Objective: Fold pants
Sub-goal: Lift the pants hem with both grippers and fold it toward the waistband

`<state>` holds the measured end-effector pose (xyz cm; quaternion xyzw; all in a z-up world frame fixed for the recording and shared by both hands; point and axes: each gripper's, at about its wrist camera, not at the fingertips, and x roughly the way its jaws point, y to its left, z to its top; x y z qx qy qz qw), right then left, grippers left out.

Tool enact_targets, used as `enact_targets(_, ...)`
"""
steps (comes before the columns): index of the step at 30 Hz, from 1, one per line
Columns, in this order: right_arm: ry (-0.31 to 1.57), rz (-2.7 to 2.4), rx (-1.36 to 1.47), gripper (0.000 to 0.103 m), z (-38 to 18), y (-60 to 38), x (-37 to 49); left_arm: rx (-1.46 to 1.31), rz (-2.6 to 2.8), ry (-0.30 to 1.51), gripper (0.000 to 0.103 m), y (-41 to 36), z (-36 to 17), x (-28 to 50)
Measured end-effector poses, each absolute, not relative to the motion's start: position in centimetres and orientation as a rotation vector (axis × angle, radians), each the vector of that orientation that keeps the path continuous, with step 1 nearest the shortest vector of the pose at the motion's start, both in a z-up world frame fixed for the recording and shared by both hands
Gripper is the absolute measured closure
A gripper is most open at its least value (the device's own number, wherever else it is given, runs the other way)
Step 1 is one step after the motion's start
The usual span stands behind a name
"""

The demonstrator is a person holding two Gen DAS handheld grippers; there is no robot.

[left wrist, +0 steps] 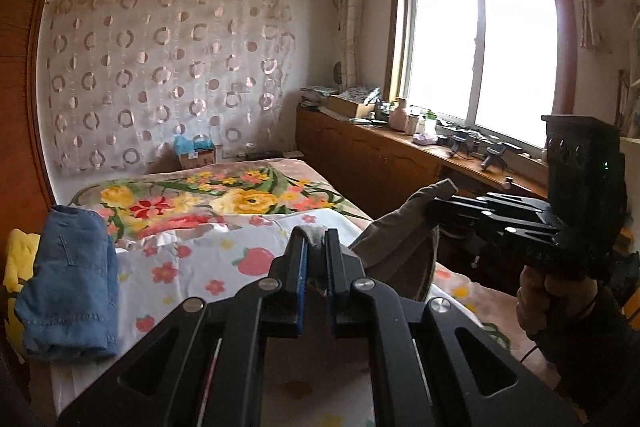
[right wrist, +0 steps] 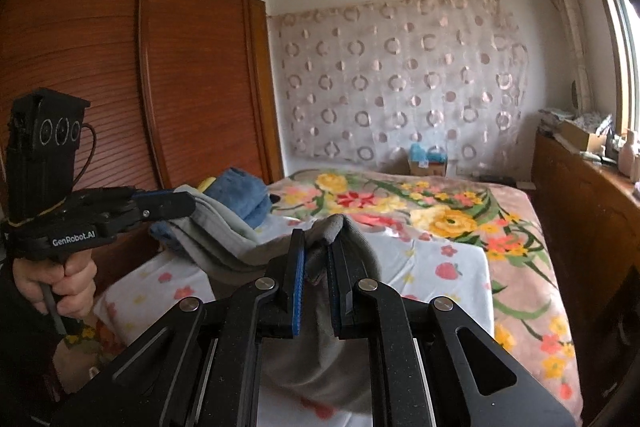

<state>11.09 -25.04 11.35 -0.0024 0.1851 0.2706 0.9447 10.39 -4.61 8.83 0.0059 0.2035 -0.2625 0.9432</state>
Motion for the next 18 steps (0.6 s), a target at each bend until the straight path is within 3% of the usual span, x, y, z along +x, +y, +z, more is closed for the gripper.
enact_targets(18,0.368,0.528,0.010,0.096,15.5,-22.8,25.6,0.053,-0.432,0.369,0.099,-2.2,12.6,21.7)
